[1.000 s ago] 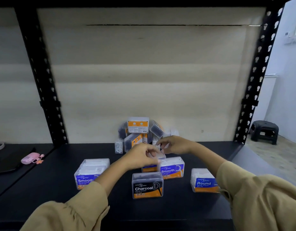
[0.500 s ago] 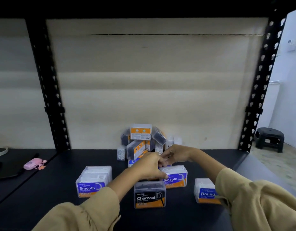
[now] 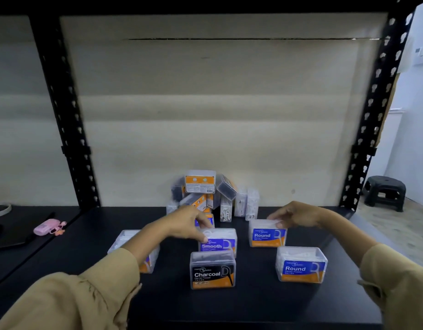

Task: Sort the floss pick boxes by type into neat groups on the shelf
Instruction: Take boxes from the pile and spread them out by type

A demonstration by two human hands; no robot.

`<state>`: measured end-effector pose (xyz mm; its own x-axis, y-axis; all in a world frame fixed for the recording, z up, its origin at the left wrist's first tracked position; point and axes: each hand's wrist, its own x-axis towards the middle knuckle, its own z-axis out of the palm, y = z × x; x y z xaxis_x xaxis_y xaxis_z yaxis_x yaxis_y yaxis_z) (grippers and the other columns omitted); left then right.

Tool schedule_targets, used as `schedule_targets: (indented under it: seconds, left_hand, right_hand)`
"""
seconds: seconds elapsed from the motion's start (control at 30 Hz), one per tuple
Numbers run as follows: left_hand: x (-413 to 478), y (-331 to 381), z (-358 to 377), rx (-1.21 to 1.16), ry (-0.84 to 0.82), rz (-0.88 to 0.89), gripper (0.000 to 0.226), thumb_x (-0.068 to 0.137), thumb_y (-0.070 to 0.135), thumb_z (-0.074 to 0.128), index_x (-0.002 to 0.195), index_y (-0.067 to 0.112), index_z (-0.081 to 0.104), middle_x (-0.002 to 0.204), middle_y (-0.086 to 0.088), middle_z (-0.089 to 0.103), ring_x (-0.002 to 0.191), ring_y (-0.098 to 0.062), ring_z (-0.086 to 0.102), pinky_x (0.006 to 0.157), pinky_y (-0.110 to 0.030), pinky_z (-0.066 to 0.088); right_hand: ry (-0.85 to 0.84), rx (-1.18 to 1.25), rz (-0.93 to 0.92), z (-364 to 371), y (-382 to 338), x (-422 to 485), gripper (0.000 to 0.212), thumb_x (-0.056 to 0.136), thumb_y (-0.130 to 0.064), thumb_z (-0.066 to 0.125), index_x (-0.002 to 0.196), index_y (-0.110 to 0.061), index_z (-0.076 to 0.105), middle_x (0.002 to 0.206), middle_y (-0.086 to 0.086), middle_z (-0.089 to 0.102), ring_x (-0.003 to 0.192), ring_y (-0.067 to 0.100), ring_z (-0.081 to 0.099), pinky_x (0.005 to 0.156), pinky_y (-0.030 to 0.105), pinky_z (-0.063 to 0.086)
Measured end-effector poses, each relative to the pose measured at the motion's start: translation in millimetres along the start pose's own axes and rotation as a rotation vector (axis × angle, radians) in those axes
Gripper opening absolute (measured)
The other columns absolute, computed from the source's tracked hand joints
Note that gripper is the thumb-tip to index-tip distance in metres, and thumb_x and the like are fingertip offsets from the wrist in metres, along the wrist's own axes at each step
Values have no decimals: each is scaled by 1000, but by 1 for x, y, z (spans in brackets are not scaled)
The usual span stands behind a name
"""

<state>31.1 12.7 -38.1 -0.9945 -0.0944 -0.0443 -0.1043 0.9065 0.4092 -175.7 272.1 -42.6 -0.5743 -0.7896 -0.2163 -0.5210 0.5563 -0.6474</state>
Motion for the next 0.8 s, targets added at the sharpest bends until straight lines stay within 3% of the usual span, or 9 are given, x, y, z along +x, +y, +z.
schedule_targets:
  seconds: [0.1,0.23,0.37,0.53,0.63,0.7,0.8]
  left_hand:
    - [-8,-23,-13,27,-5,-40,42,76,23,75,117,20,65,117,4,64,94,-3,54,70,-9,40]
    - [-17,-49,-25,23,0,-97,41,75,22,76,114,23,67,105,12,64,81,2,54,67,-10,38]
    - [-22,-64,-32,-15,25,-128,40,74,17,76,113,20,68,106,9,68,85,0,58,75,-13,44]
    - [-27,-77,-39,-48,33,-161,39,75,12,74,113,21,68,106,8,69,88,-3,60,76,-14,46]
    - [-30,-86,-42,-111,41,-189,38,77,10,70,111,27,67,106,4,68,92,-7,60,79,-20,48]
    - [-32,-93,-42,-210,52,-213,36,79,5,65,104,31,69,107,1,68,100,-12,61,89,-29,51]
    - [-33,-97,-40,-308,78,-241,31,84,6,62,91,35,69,106,7,68,107,-14,61,99,-35,48]
  right_hand:
    - [10,20,8,-5,15,-9,28,87,-12,62,112,-23,67,111,-2,71,107,12,63,96,26,48]
    - [4,60,8,-8,22,-20,28,87,-11,61,112,-22,66,108,-3,72,99,5,66,79,12,49]
    - [-7,102,6,-10,31,-25,29,87,-12,62,114,-21,67,108,-2,72,105,12,65,90,20,48]
    - [-2,170,-12,-7,32,-29,29,82,-21,68,111,-24,66,107,-2,73,105,13,66,81,16,50]
    - [-22,182,-38,-7,30,-30,78,44,-64,80,110,-27,67,105,-4,73,101,8,66,80,14,50]
    - [-31,189,-49,-7,31,-29,91,31,-71,78,111,-27,67,105,-5,73,100,7,66,82,15,49]
    - [-28,218,-60,-6,30,-30,92,28,-70,80,109,-27,67,104,-4,74,98,5,67,78,11,50]
